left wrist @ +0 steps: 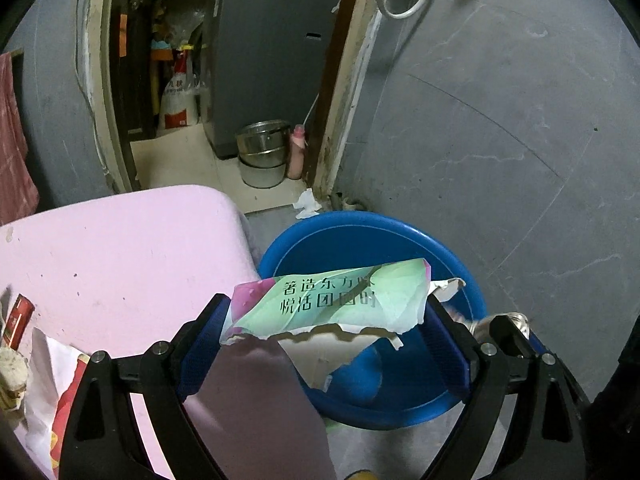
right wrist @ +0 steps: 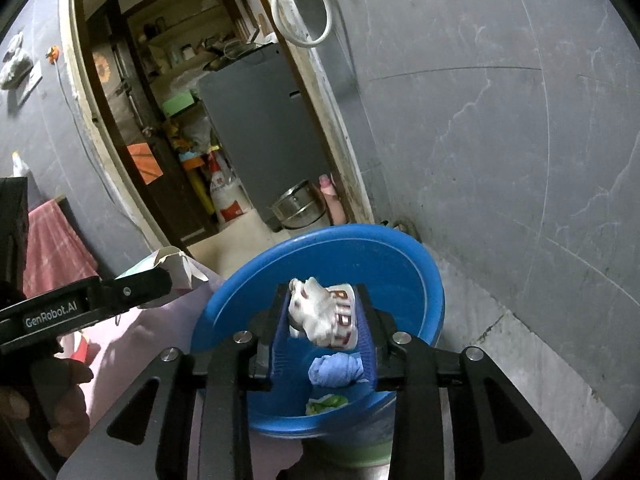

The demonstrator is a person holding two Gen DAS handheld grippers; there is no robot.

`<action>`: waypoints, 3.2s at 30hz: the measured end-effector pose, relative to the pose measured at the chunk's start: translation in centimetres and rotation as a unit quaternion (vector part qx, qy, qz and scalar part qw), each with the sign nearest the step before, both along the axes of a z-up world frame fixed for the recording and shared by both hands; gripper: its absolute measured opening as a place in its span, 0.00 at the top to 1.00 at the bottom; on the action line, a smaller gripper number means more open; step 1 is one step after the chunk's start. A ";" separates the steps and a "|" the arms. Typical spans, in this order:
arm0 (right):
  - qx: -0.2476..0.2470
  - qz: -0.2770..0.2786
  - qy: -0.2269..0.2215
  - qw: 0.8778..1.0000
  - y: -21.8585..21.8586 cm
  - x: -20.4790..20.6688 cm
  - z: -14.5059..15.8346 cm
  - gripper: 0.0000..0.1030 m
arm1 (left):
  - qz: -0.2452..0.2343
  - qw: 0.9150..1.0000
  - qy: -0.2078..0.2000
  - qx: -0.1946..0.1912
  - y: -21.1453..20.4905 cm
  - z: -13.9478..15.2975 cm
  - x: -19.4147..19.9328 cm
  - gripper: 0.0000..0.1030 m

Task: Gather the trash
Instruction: 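Open the right gripper to drop the ribbon while the left releases the green paper, then move both grippers back over the table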

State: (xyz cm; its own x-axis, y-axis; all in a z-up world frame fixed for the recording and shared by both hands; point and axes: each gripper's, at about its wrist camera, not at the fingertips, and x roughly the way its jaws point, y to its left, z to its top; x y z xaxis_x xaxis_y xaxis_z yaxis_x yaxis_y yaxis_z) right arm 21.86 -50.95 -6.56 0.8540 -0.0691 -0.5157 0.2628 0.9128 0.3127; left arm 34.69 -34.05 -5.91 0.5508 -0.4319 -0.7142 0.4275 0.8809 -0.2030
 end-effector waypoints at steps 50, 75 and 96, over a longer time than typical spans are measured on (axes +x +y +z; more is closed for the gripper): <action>-0.006 -0.029 -0.020 0.999 -1.4 -0.9 0.2 0.59 | -0.043 0.999 0.006 -0.008 -1.4 0.1 0.0 0.03; -0.091 -0.025 -0.117 0.989 3.9 -4.7 7.7 0.35 | 0.052 0.989 -0.134 -0.044 7.0 7.5 -5.7 0.02; -0.117 0.104 -0.227 0.961 19.0 -6.2 13.5 0.00 | 0.195 0.942 -0.273 0.001 27.8 13.0 -14.2 0.02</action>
